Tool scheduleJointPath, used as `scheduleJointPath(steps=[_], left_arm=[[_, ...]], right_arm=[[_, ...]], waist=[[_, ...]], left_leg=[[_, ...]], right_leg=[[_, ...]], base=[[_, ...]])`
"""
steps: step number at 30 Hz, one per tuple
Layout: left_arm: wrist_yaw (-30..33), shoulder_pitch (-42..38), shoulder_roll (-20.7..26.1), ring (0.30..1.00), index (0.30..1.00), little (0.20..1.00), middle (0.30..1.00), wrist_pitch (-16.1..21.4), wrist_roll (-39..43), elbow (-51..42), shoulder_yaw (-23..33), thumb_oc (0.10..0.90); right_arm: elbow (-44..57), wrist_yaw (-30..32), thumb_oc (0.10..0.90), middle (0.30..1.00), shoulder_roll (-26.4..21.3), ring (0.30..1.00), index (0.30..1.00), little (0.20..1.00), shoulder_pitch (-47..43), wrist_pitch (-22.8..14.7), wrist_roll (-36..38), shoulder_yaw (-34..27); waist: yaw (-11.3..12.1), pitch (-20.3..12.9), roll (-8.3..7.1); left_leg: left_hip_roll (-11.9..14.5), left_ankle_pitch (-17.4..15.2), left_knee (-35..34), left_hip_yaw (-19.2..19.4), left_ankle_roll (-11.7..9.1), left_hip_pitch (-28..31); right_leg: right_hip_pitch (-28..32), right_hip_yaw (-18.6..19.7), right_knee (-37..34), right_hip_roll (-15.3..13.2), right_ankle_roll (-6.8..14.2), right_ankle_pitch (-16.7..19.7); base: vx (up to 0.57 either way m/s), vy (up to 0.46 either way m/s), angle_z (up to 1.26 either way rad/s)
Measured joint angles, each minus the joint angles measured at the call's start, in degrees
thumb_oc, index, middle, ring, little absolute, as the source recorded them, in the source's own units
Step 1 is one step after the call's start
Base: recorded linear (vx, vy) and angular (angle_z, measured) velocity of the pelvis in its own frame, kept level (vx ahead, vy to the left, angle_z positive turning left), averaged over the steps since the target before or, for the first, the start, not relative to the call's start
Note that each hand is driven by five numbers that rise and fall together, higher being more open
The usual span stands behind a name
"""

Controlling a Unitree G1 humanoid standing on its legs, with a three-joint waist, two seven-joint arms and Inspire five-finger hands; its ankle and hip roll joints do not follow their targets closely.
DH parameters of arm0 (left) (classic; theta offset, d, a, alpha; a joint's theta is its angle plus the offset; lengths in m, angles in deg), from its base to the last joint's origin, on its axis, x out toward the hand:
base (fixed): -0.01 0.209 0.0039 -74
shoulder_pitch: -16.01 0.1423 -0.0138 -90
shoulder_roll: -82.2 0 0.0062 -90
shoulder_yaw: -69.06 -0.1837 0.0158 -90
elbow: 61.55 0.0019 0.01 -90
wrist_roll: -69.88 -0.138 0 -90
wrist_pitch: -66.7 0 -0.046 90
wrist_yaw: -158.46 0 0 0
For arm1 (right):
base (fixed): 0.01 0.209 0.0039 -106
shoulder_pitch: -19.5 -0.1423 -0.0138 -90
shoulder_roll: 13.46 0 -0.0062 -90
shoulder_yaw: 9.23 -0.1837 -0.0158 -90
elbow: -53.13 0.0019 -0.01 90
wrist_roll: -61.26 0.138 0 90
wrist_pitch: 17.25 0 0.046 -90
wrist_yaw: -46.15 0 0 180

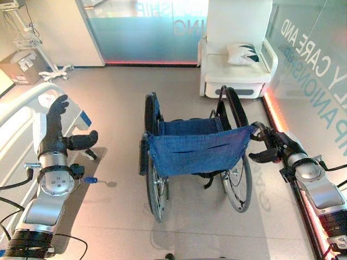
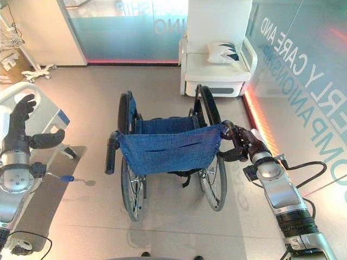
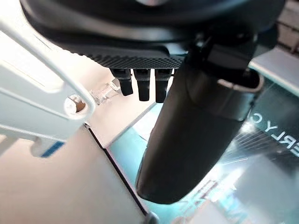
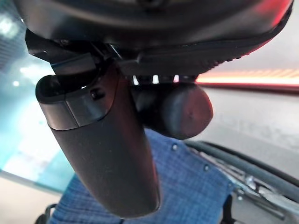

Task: Push the wheelchair next to the bed

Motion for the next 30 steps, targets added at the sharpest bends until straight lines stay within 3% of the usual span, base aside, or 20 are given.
scheduleJointPath(steps=[4,11,19,30], left_arm=[[-9.93,0.14,-4.92,0.9,0.9,0.9,0.9,0.98,8.86,-3.92,-1.81,0.8],[-21.88,0.15,-6.86,0.9,0.9,0.9,0.9,1.27,14.79,-6.42,-9.67,0.8],[-22.91,0.15,-6.47,0.9,0.9,0.9,0.9,1.46,13.72,-6.62,-9.64,0.8],[-14.88,0.11,-3.22,0.9,0.9,0.9,0.9,0.84,-7.92,-2.68,-10.72,0.8]], right_arm=[[1.04,0.0,0.8,0.9,0.04,0.9,0.9,0.9,0.52,0.01,-0.13,-0.16],[2.18,0.01,0.8,0.9,0.26,0.9,0.9,0.9,0.61,-0.11,-0.25,-0.05],[1.81,0.54,0.8,0.9,0.25,0.9,0.9,0.9,0.54,-0.12,-0.24,0.13],[1.81,0.98,0.8,0.9,0.25,0.9,0.9,0.9,0.47,-0.23,-0.06,0.32]], waist=[[-0.2,0.11,0.18],[-0.74,0.31,0.52],[-0.67,0.32,0.55],[-0.65,0.38,0.58]], left_leg=[[-0.01,0.0,0.0,0.02,0.0,-0.04],[-0.1,0.0,0.0,0.21,0.0,-0.06],[0.01,0.0,0.0,0.2,0.0,-0.05],[0.05,0.0,0.0,0.19,0.0,-0.06]], right_leg=[[-0.04,0.01,-0.06,0.02,0.0,0.0],[-0.19,0.19,-0.06,0.09,0.0,0.0],[-0.19,0.18,-0.03,0.08,0.0,0.0],[-0.17,0.16,-0.05,0.11,0.0,0.0]], base=[[0.0,0.0,0.0],[0.0,0.0,0.0],[0.0,0.0,0.0],[0.0,0.0,0.0]])
